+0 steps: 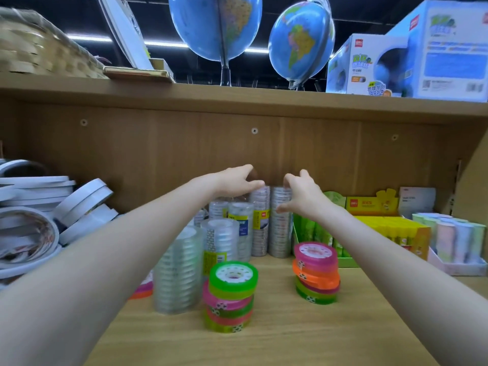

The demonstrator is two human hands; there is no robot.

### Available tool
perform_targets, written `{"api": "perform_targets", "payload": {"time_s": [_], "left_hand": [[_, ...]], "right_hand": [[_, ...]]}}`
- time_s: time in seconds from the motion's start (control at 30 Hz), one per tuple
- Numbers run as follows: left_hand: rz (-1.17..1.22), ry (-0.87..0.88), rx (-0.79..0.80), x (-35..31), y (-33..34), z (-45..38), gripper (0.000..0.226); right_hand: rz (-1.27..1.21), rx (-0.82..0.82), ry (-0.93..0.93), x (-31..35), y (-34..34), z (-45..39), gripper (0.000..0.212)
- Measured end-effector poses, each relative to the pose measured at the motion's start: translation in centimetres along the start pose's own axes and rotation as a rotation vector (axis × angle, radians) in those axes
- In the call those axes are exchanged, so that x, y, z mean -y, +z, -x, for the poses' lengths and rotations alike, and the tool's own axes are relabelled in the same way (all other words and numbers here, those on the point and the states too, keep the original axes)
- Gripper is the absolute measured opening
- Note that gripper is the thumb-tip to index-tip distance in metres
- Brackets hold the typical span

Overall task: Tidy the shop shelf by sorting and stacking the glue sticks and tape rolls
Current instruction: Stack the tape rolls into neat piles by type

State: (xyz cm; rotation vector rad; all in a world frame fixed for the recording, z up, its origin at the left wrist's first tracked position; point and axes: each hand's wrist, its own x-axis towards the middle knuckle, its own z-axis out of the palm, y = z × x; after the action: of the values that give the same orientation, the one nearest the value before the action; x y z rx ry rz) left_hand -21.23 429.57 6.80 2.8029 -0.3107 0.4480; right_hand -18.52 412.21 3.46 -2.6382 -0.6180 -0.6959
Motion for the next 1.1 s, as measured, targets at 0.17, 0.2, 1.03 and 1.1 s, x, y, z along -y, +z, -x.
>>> {"api": "perform_targets", "payload": {"time_s": [0.17, 0.2, 1.03, 1.1], "left_hand": [[-0.025, 0.056, 0.042, 1.9, -1.5, 2.8, 0.028], [-0.058, 0.062, 0.087, 2.1, -1.5, 3.1, 0.027], [-0.308, 0.111, -0.081, 2.0, 0.2, 2.2, 0.032], [-0.202, 0.084, -0.139, 2.1, -1.1, 3.6, 0.029]], "right_hand": [[-0.008, 0.059, -0.019, -1.1, -2.2, 0.3, 0.075], [-0.01, 0.043, -0.044, -1.3, -2.8, 0.4, 0.072], [0.021, 0.121, -0.239, 1.0, -1.0, -0.3, 0.059], [-0.023, 0.056, -0.242, 1.0, -1.9, 0.3, 0.052]]}}
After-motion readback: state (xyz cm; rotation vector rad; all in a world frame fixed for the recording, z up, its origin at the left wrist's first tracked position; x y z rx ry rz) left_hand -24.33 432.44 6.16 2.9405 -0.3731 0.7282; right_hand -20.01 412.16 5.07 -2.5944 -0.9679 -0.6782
